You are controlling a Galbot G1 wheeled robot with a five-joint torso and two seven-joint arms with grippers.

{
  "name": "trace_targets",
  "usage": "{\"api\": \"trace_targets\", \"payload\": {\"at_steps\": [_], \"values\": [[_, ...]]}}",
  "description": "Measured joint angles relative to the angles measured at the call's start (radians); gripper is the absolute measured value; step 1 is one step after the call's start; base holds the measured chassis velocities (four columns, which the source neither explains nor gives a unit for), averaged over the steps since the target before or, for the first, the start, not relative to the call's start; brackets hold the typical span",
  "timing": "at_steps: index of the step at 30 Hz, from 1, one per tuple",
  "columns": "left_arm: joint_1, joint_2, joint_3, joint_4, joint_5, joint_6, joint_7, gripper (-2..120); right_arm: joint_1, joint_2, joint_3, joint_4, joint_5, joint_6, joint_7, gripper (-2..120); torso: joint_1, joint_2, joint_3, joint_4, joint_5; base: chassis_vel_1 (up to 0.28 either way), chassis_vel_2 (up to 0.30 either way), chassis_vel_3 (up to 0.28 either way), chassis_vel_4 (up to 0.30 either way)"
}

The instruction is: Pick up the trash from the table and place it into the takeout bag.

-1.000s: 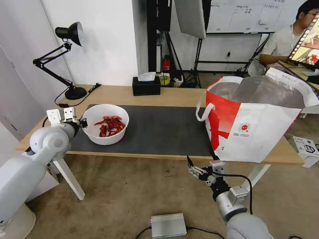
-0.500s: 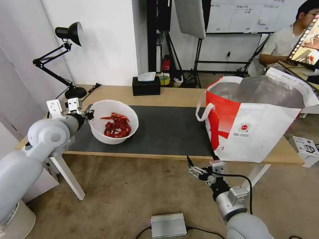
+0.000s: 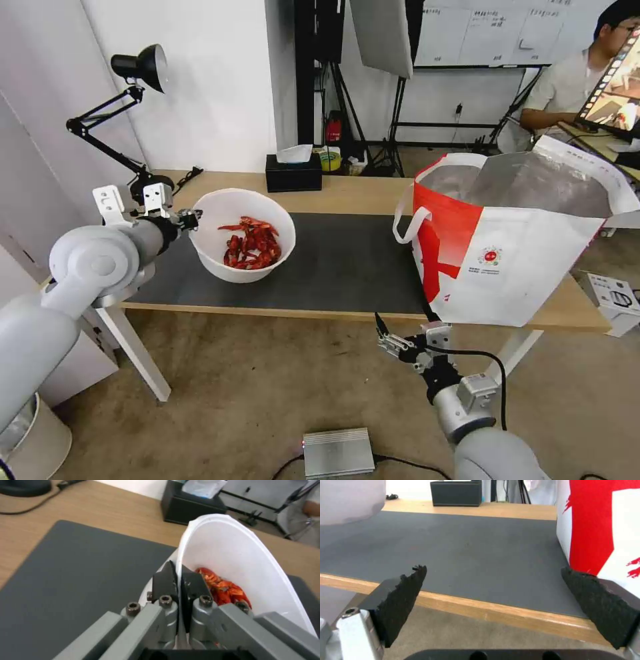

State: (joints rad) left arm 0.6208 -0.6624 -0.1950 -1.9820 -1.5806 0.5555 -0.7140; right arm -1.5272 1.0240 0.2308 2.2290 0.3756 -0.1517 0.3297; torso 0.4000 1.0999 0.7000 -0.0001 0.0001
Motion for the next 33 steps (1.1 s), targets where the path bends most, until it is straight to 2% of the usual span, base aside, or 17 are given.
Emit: {"api": "trace_targets", "payload": {"at_steps": [7, 19, 33], "values": [[-0.016, -0.047, 0.003, -0.018, -0.07, -0.005, -0.036, 0, 0.0, 0.0, 0.0, 0.0, 0.0, 0.0, 0.0, 100, 0.0, 0.0, 0.0, 0.0, 0.0, 0.0, 0.0, 0.0, 0.0], [-0.029, -0.089, 0.007, -0.027, -0.127, -0.034, -0.046, 0, 0.0, 0.0, 0.0, 0.0, 0.0, 0.0, 0.0, 100, 0.0, 0.0, 0.0, 0.0001, -0.0002, 0.0, 0.0, 0.0, 0.0], [-0.105, -0.135, 0.019, -0.017, -0.283, -0.05, -0.086, 0, 0.0, 0.0, 0.0, 0.0, 0.0, 0.0, 0.0, 100, 0.0, 0.0, 0.0, 0.0001, 0.0, 0.0, 0.0, 0.0, 0.0]]}}
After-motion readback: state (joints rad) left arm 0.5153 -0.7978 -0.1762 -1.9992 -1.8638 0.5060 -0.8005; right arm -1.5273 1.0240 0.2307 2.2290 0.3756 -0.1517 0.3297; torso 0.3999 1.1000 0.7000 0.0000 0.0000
